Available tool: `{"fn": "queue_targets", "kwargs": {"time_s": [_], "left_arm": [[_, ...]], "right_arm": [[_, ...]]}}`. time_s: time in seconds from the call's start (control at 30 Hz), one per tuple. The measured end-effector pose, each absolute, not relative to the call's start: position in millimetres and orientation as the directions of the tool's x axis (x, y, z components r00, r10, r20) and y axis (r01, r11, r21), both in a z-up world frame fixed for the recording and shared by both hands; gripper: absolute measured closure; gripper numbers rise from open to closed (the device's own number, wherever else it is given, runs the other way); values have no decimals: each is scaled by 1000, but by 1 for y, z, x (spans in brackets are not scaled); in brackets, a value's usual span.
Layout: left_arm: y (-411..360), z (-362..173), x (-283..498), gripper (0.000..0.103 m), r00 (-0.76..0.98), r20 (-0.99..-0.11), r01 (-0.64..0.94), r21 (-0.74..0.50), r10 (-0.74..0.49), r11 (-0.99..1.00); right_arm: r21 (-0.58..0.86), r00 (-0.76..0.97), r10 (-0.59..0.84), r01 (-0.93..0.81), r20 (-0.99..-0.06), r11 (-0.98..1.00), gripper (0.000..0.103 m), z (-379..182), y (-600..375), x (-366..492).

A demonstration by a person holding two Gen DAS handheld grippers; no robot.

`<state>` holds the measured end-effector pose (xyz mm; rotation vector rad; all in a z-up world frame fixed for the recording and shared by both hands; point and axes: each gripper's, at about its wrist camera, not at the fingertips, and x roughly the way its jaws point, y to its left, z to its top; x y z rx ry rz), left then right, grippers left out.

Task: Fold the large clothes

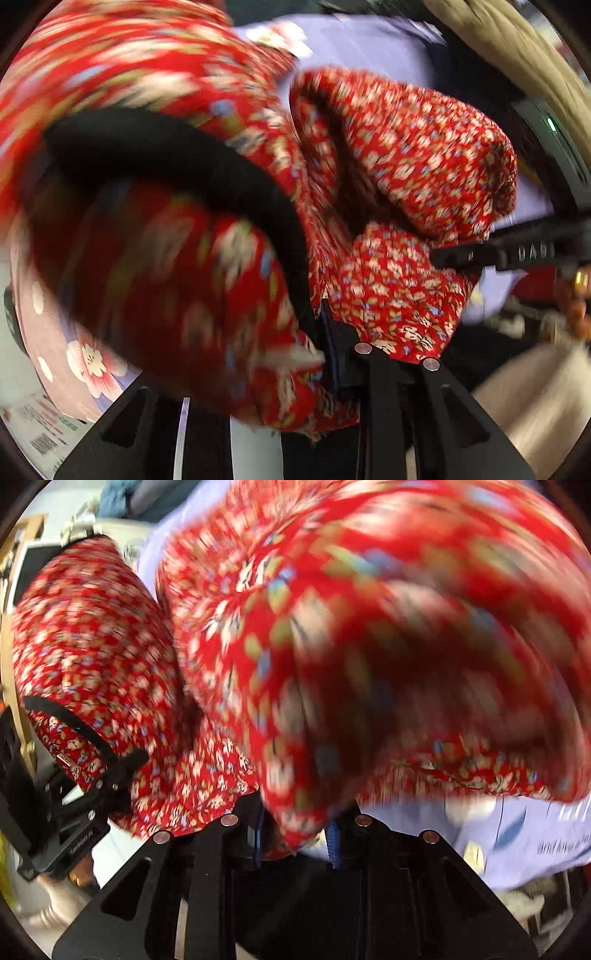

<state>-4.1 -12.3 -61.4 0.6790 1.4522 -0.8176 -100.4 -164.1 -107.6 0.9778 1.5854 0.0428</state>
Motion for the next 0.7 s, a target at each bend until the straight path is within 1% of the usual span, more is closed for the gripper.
{"fn": "queue_targets", "kwargs": {"time_s": [0.07,0.1,0.13,0.17,0.2,0.27,0.3,0.33,0.4,0.53,0.63,0.7], "left_arm": [[-9,-66,-20,73,-67,-996,844,-84,-50,530],[-8,-69,-29,67,-67,-997,860,-82,-48,503],[-7,-71,-35,57,-49,-998,876,-65,-46,478],[-7,-71,-40,52,-17,-999,892,-35,-42,450],[-6,-69,-45,47,22,-999,907,-1,-50,420],[-6,-58,-49,42,77,-994,918,42,-74,394],[-5,-54,-48,34,92,-992,919,52,-85,391],[-4,-46,-46,25,106,-988,919,56,-108,391],[-1,-29,-39,18,108,-982,916,38,-153,400],[16,-2,-26,15,71,-972,913,-27,-225,407],[27,21,-27,15,51,-962,927,-54,-268,371],[41,41,-34,15,33,-947,937,-82,-319,339]], "right_arm": [[520,2,622,551,-783,652,77,-116,-156,-109],[515,-12,626,557,-780,651,75,-119,-155,-110],[504,-30,627,565,-778,653,73,-123,-154,-111],[497,-40,625,567,-780,657,67,-125,-154,-110],[482,-44,615,577,-788,659,64,-127,-155,-109],[455,-39,589,595,-807,663,38,-126,-160,-103],[440,-37,573,599,-819,669,33,-124,-161,-100],[432,-33,562,603,-826,671,32,-124,-165,-104],[421,-18,548,618,-836,664,32,-116,-166,-103],[413,5,542,654,-840,634,31,-108,-175,-98],[415,30,531,661,-847,625,31,-100,-186,-95],[417,45,527,671,-848,613,31,-95,-183,-99]]}}
